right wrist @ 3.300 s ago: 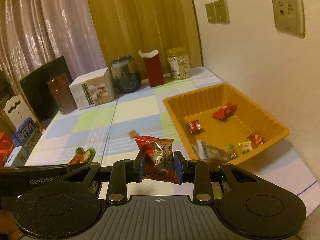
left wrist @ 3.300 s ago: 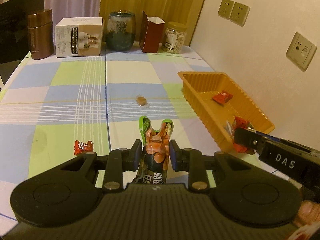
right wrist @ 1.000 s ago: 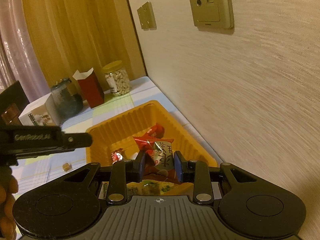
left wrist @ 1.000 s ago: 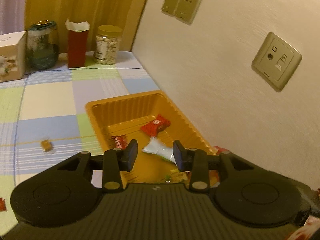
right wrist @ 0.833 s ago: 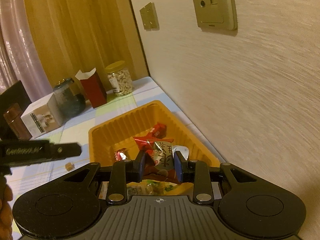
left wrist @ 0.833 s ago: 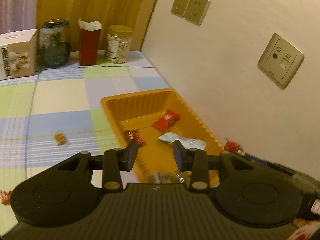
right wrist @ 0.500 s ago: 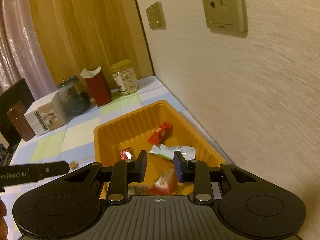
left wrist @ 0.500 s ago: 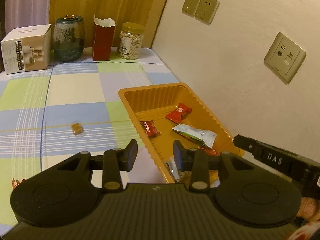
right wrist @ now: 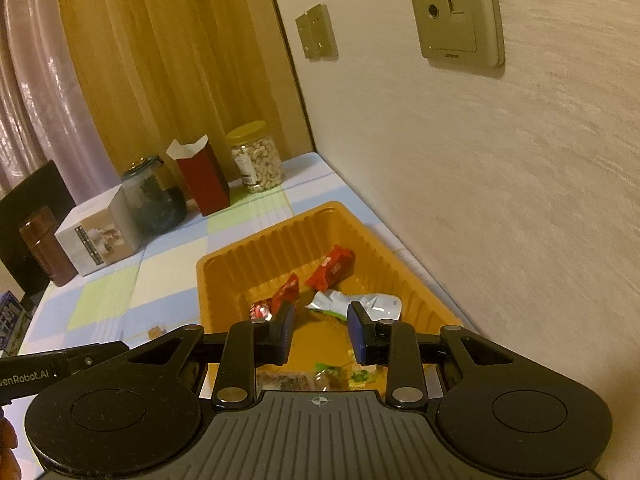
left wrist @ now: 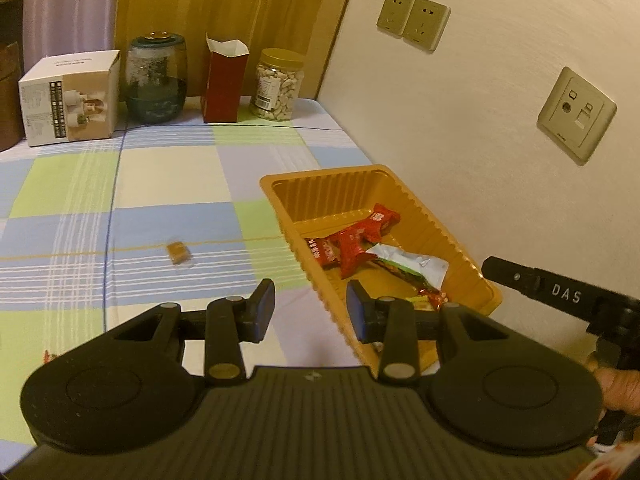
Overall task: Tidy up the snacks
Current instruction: 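Move both open tools back toward the red-and-white candy and caramel cube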
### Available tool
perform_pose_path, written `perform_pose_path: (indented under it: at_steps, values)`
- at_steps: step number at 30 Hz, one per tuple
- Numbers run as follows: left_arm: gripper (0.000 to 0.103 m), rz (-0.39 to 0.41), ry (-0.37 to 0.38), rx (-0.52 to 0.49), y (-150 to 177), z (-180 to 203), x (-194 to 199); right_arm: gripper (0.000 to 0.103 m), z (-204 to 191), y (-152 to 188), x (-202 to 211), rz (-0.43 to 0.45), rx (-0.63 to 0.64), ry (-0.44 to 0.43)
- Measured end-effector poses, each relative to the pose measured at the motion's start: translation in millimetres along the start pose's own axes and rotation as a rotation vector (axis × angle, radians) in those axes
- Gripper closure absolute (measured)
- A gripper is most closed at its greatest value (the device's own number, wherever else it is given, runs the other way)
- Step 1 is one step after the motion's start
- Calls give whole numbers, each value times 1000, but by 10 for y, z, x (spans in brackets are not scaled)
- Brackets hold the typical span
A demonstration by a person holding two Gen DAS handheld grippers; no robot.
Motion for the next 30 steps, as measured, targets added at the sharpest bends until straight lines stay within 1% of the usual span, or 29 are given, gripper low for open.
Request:
perform_pose_path:
  at_steps: [9,21,25,27,29,30]
  values:
    - [65,10,-51,8,248,-207,380,72,-176,160,199,-18,6,-30]
    - [58,8,-141,45,598,-637,914,71,-632,430,457,-50,47,-104]
    - [49,2,-169,51,681,-741,1035,71,-778,497,500,-61,68,-121]
    - [46,0,-180,53,717,-779,1078,67,-846,528,511,-66,83,-125]
    - [41,-2,-187,55,751,-822,1110,43,-908,561,529,-67,97,-131]
    - [40,-5,-190,56,770,-843,1123,40,-934,571,537,-65,100,-136]
Point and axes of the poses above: each gripper's, at about its wrist camera, not at the fingertips, and x roughly against the way its jaws point, z to its right, y to its underside, the point moved 3 cm from there along -x, roughly the way its jaws point, and after that the axes turned 13 degrees about -x, right-handed, at the moved point
